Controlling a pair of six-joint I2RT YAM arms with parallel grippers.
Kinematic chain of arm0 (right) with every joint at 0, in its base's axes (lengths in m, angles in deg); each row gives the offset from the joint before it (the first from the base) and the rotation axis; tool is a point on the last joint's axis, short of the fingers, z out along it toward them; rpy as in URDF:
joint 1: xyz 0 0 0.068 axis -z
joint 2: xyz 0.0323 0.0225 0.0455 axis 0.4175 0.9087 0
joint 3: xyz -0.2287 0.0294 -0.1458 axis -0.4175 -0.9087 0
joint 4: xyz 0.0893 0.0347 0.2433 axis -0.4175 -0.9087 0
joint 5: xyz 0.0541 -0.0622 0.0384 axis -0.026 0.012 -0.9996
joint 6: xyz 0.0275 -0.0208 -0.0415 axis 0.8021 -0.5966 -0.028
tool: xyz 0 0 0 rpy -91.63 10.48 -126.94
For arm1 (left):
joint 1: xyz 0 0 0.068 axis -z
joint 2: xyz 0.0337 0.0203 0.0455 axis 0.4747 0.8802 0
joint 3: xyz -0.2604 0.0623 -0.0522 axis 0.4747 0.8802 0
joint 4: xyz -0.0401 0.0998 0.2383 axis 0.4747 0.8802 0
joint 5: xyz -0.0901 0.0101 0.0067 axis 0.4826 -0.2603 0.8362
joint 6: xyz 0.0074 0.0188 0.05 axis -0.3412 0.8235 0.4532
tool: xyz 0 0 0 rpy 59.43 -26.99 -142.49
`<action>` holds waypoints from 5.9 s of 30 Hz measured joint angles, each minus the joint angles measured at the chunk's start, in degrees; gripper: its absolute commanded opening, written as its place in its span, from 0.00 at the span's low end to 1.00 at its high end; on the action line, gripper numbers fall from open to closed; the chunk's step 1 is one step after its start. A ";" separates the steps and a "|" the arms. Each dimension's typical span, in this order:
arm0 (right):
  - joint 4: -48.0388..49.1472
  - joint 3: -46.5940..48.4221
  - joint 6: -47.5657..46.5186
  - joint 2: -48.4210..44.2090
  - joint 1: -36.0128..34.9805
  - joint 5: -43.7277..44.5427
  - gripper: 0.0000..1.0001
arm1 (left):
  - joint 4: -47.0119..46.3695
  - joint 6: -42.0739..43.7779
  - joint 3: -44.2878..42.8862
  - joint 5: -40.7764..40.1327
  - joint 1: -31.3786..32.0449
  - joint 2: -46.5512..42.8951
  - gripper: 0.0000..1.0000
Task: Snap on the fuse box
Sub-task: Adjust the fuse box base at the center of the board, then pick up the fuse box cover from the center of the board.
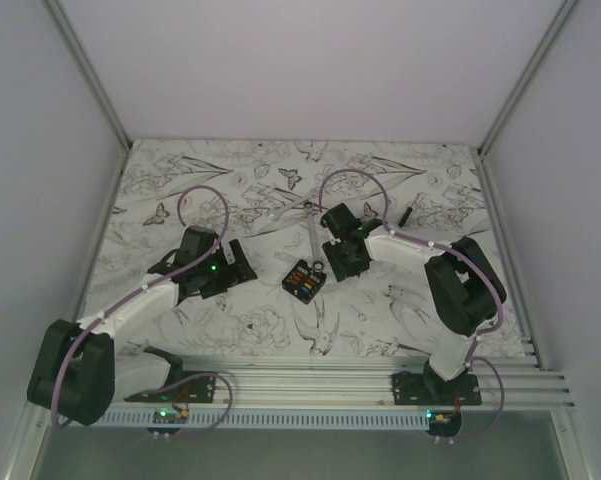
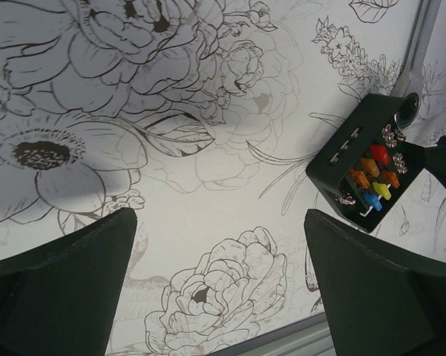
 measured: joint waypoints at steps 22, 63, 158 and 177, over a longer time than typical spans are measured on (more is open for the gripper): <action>2.75 3.72 0.07 0.15 -1.20 1.11 0.74 | -0.33 0.87 -1.66 0.02 1.46 3.58 1.00; 6.14 -17.62 10.62 -18.36 21.07 -8.17 1.00 | -0.35 2.56 -2.21 1.29 1.46 4.02 1.00; 1.18 14.12 3.82 10.91 2.05 24.98 1.00 | -0.35 2.56 -2.21 1.27 1.46 3.89 1.00; 4.31 4.48 5.42 -0.11 10.69 10.08 1.00 | -0.35 2.56 -2.21 1.46 1.79 4.17 1.00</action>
